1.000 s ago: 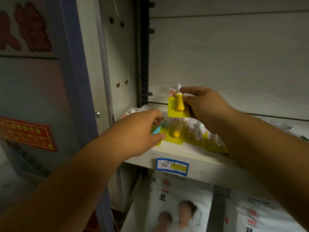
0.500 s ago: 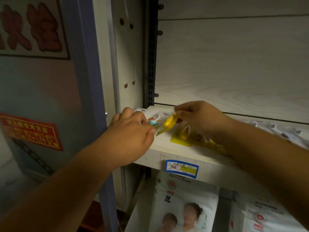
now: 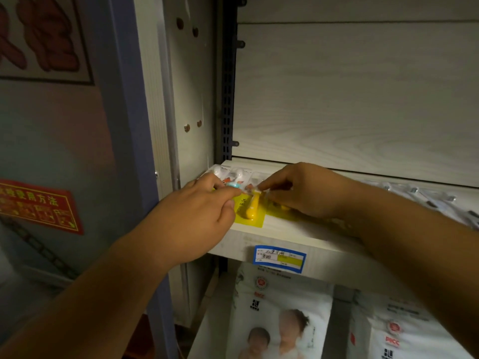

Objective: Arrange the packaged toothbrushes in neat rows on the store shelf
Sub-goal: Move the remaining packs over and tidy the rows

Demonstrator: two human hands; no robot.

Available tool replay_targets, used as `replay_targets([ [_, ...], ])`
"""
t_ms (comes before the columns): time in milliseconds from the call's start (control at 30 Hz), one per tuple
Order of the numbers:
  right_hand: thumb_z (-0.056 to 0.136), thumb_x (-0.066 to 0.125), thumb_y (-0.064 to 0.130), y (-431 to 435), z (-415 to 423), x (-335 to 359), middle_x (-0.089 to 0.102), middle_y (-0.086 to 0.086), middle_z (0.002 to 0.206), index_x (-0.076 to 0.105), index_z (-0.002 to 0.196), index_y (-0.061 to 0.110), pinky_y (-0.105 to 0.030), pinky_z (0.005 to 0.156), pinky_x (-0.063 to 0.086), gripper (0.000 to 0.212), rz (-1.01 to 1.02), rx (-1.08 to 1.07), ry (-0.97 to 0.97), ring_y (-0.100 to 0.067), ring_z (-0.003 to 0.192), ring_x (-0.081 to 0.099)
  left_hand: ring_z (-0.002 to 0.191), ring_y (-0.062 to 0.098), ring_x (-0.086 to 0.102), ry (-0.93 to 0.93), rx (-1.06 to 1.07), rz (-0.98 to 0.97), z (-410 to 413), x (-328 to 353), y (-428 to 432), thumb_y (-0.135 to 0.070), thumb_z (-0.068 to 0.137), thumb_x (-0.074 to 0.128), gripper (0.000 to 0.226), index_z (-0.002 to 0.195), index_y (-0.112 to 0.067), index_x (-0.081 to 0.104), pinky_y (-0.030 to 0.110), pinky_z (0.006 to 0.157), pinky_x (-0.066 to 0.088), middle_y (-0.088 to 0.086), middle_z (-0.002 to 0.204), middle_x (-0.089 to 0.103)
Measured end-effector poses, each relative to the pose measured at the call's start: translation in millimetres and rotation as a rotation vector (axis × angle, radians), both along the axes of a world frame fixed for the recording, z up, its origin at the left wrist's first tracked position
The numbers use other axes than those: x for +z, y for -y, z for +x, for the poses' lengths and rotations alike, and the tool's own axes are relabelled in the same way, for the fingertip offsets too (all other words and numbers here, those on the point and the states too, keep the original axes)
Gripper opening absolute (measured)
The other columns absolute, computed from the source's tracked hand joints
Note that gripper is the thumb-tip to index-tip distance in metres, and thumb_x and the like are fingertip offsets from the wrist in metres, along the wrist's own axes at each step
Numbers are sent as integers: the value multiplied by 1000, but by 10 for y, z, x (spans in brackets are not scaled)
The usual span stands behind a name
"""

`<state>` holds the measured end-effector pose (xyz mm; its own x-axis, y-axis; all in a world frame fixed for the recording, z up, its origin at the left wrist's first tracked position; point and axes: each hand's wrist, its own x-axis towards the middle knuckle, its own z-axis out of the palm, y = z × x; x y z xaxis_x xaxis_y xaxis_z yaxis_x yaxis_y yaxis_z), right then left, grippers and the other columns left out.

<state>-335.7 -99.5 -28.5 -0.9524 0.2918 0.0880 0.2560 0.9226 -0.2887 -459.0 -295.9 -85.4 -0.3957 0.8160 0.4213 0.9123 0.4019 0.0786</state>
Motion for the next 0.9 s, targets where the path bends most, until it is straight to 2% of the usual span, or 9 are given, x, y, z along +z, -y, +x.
replay_targets([
  [167, 98, 54, 52, -91, 329, 135, 46, 24, 150, 47, 146, 48, -31, 112, 40, 48, 147, 52, 49, -4, 131, 49, 147, 11, 24, -13, -117, -62, 20, 3, 56, -58, 94, 3, 60, 151, -56, 21, 32, 111, 33, -17, 162, 21],
  [267, 91, 37, 68, -156, 575, 123, 32, 31, 157, 42, 147, 52, -33, 121, 30, 59, 214, 57, 106, 2, 144, 34, 151, 11, 16, -37, -153, -141, 46, 36, 93, -65, 90, -6, 60, 148, -65, 5, 37, 114, 33, -19, 166, 7],
  [333, 96, 37, 63, -153, 694, 40, 27, 34, 156, 38, 150, 52, -20, 123, 17, 55, 204, 72, 144, 10, 142, 25, 153, 11, 6, -23, -155, -185, 63, 63, 90, -68, 86, -11, 57, 143, -70, -7, 40, 118, 29, -22, 166, -3],
  [400, 103, 41, 53, -121, 758, -35, 19, 40, 150, 31, 152, 54, -6, 112, 3, 50, 206, 53, 130, 14, 134, 16, 154, 14, -2, -4, -175, -200, 75, 85, 80, -71, 84, -11, 55, 138, -73, -15, 45, 120, 25, -23, 165, -12],
  [533, 105, 37, 52, -34, 831, -41, 20, 35, 156, 27, 154, 52, -22, 122, 8, 51, 208, 47, 120, 6, 145, 15, 152, 7, -11, -27, -200, -221, 96, 90, 98, -74, 81, -12, 51, 132, -78, -17, 38, 123, 14, -29, 161, -13],
  [633, 106, 32, 50, 66, 961, -91, 10, 38, 154, 22, 156, 51, -23, 122, 1, 51, 151, 57, 139, 14, 141, 6, 148, -5, -7, -8, -203, -217, 97, 119, 92, -75, 79, -9, 52, 131, -80, -15, 25, 119, 12, -36, 157, -8],
  [700, 106, 31, 50, 126, 1039, -170, 16, 32, 161, 24, 157, 47, -30, 127, 3, 51, 158, 106, 48, 14, 146, 9, 147, -6, -4, -16, -193, -212, 109, 116, 79, -75, 78, -9, 55, 132, -79, -15, 25, 117, 14, -37, 156, -9],
  [800, 103, 25, 57, 132, 1087, -238, 21, 26, 163, 25, 158, 43, -26, 125, 13, 57, 200, 131, -6, 10, 148, 15, 145, -6, -9, -34, -158, -215, 106, 84, 55, -76, 78, -12, 55, 133, -78, -15, 21, 113, 9, -38, 154, -15],
  [900, 101, 21, 60, 159, 1114, -259, 17, 24, 164, 18, 159, 44, -29, 126, 10, 61, 240, 146, -14, 7, 150, 12, 150, 3, -15, -57, -134, -188, 78, 40, 51, -78, 82, -12, 56, 138, -74, -12, 31, 118, -2, -32, 159, -10],
])
